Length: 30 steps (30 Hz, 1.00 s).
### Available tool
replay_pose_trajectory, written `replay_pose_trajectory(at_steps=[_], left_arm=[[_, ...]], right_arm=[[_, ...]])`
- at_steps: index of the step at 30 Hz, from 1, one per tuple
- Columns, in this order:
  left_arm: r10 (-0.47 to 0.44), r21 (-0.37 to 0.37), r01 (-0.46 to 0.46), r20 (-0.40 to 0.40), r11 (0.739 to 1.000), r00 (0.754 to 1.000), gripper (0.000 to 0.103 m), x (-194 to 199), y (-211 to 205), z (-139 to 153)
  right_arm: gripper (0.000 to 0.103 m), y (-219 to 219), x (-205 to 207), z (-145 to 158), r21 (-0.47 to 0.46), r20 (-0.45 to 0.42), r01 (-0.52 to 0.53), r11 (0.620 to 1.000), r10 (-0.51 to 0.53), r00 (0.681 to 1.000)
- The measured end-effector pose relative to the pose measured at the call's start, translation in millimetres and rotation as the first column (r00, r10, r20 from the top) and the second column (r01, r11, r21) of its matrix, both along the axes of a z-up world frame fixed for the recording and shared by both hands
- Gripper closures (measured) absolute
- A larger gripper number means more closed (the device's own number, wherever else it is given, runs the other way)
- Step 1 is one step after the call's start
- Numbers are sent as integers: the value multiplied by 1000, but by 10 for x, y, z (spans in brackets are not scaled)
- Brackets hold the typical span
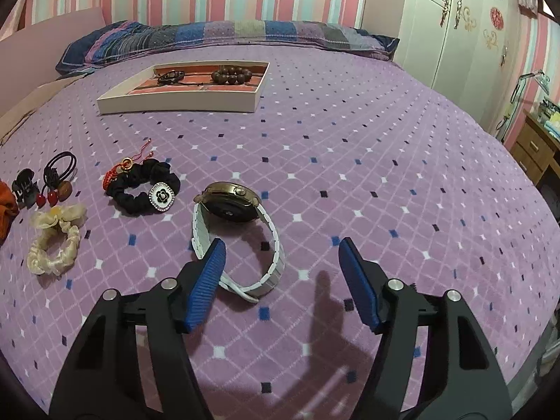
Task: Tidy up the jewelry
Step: 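Grasp the orange scrunchie with the left tool while the right tool grasps the white watch strap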
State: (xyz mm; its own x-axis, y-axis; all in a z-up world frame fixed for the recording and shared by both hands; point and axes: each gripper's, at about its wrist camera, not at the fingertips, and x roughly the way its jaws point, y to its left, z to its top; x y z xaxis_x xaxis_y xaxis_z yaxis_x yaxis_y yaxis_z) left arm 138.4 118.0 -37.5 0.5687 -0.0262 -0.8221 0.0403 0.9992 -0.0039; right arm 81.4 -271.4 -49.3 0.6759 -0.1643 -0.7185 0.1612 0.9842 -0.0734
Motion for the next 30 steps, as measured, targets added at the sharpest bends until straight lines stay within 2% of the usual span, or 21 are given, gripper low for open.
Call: replay_pose_trajectory(at_steps=[6, 9, 23, 30], left_arm=[[-5, 23, 5, -8, 1000, 1000, 51, 12, -25, -30], [-6, 25, 6, -6, 1000, 1000, 58, 20, -29, -31], [-22, 17, 22, 5, 1000, 1000, 78, 53, -54, -25], [-22, 14, 21, 25, 1000, 999, 84, 32, -49, 14]], right_arm=[[40, 7, 28, -29, 2, -8, 2, 1000, -2, 1000], [42, -1, 47, -48, 11, -13, 1, 1000, -1, 1000], [72, 30, 104, -101, 43, -32, -35, 998, 37, 999], [76, 18, 89, -80, 55, -18, -42, 998, 43, 999]])
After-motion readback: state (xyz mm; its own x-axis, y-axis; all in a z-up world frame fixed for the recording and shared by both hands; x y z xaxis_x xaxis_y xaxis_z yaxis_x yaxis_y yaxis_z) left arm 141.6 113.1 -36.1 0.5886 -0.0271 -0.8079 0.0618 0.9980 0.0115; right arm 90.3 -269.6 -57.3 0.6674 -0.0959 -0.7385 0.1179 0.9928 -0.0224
